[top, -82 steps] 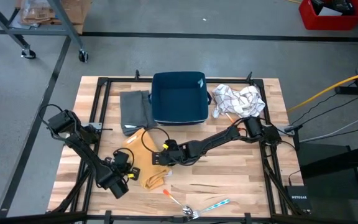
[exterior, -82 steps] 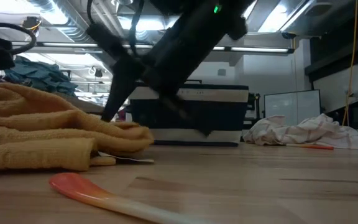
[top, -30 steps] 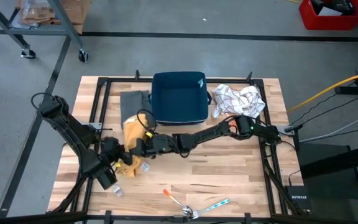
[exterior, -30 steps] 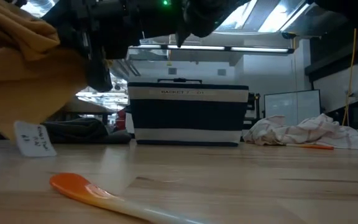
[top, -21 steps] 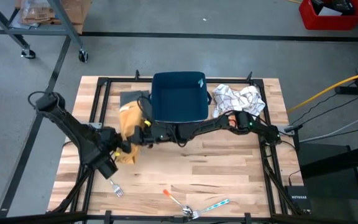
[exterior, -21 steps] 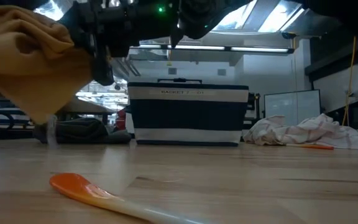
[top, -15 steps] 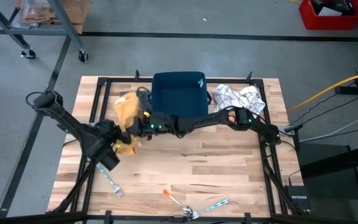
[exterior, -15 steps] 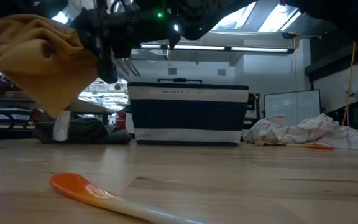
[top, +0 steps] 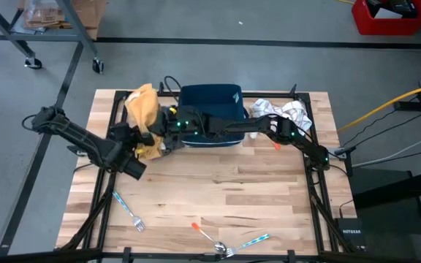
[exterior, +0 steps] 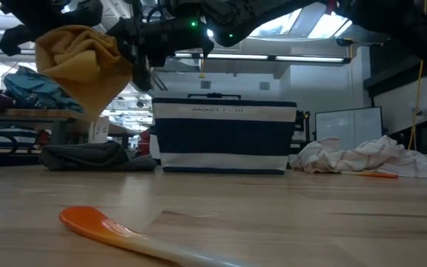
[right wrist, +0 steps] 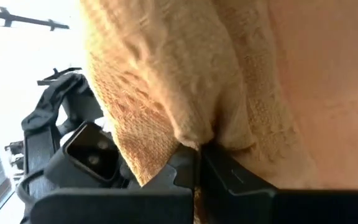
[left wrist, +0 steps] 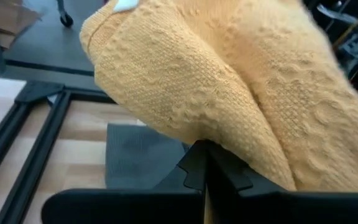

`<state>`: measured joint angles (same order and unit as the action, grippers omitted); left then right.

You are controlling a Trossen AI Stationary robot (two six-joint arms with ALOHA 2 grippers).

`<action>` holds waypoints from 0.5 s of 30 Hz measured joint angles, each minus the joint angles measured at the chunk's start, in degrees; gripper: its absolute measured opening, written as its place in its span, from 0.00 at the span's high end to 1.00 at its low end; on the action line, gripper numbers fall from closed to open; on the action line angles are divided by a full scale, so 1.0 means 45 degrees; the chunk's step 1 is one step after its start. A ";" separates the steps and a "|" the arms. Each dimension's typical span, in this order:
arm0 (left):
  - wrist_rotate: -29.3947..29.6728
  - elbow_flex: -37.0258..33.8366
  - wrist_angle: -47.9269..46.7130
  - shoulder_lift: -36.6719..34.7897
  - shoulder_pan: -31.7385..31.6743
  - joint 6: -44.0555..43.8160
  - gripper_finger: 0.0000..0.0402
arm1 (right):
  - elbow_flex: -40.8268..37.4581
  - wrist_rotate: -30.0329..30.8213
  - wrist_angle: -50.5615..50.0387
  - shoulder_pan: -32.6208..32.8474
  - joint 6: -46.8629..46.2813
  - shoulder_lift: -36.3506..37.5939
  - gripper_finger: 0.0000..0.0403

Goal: Fold towel
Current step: Stack the yellow towel on the gray towel

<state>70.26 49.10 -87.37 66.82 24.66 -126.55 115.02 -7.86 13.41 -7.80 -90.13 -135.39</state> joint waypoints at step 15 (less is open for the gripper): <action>0.0263 -0.0954 0.3000 -0.0109 -0.2379 0.1841 1.00 | 0.0705 0.0197 -0.4109 -0.0834 0.0785 0.0341 0.97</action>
<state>71.45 44.81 -73.88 66.32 13.95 -118.27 118.19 -6.97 -5.09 -11.56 -86.60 -133.86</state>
